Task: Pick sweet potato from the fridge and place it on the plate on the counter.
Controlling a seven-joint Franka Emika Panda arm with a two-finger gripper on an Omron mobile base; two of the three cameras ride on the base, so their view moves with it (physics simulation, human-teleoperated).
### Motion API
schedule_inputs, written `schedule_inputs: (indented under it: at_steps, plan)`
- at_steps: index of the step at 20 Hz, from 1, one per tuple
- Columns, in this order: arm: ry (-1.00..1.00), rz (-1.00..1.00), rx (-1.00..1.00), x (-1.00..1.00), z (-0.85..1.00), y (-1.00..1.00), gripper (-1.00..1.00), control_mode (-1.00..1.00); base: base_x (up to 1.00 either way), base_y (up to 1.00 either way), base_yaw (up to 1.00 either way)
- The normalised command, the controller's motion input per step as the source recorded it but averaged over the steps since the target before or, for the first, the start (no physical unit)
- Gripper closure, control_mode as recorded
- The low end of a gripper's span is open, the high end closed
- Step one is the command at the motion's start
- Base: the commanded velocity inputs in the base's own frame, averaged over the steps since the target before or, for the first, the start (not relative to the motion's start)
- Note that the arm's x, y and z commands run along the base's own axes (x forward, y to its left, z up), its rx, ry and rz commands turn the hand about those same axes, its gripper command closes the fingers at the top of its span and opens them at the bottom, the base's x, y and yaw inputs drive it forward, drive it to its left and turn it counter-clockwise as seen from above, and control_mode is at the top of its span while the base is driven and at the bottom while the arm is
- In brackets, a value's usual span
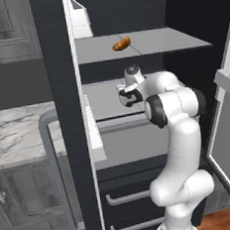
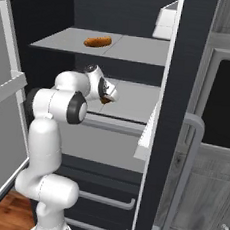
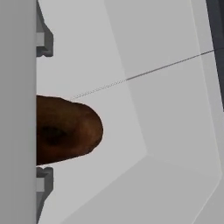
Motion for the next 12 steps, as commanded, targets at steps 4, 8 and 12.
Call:
schedule_inputs:
  at_steps: [4, 8, 12]
  plan:
    - [0.07, 0.00, 0.06, 0.00, -0.15, -0.01, 1.00, -1.00, 0.00, 0.00, 0.00]
    - [0.02, 0.00, 0.04, 0.00, -0.08, 0.00, 1.00, -1.00, 0.00, 0.00, 0.00]
    - [0.00, 0.02, 0.00, -0.12, -0.05, 0.00, 1.00, -1.00, 0.00, 0.00, 0.00]
